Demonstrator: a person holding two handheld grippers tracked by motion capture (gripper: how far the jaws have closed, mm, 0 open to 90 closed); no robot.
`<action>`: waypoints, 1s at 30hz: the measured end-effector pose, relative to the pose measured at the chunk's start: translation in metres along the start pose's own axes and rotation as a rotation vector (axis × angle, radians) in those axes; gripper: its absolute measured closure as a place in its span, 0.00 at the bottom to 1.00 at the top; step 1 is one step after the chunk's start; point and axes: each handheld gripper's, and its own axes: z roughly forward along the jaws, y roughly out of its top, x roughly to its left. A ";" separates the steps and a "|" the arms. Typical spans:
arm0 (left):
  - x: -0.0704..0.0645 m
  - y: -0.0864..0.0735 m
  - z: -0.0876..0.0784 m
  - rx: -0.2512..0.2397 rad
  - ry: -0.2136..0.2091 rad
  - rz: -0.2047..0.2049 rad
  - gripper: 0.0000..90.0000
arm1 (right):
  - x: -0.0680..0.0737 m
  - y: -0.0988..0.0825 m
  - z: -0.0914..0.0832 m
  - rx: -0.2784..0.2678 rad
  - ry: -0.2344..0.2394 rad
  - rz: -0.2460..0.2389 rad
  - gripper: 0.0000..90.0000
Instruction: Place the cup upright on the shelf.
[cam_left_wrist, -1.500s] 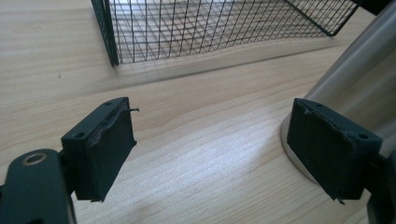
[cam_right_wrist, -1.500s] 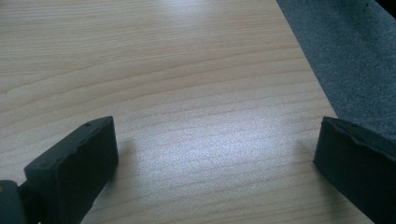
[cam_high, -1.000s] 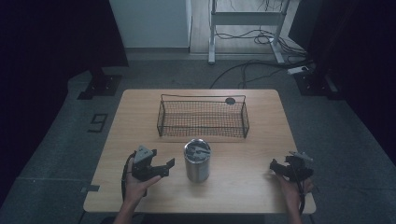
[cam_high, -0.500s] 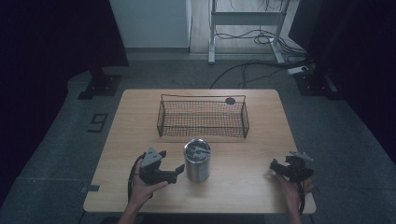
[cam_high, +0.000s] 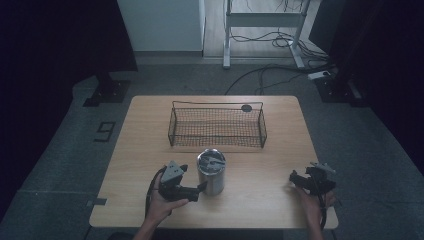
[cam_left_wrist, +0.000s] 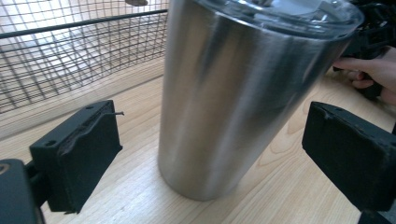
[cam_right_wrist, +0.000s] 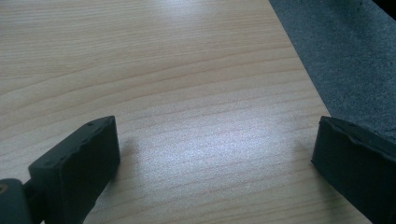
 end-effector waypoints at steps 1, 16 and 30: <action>-0.001 0.001 0.001 -0.001 -0.002 0.002 0.04 | 0.000 0.000 0.000 0.000 0.000 0.000 0.01; -0.015 0.010 0.018 0.020 -0.005 0.037 0.01 | 0.000 0.000 0.000 0.000 -0.002 0.000 0.01; -0.019 0.019 0.038 0.047 0.028 0.029 0.02 | 0.000 0.000 0.000 0.001 -0.008 0.007 0.01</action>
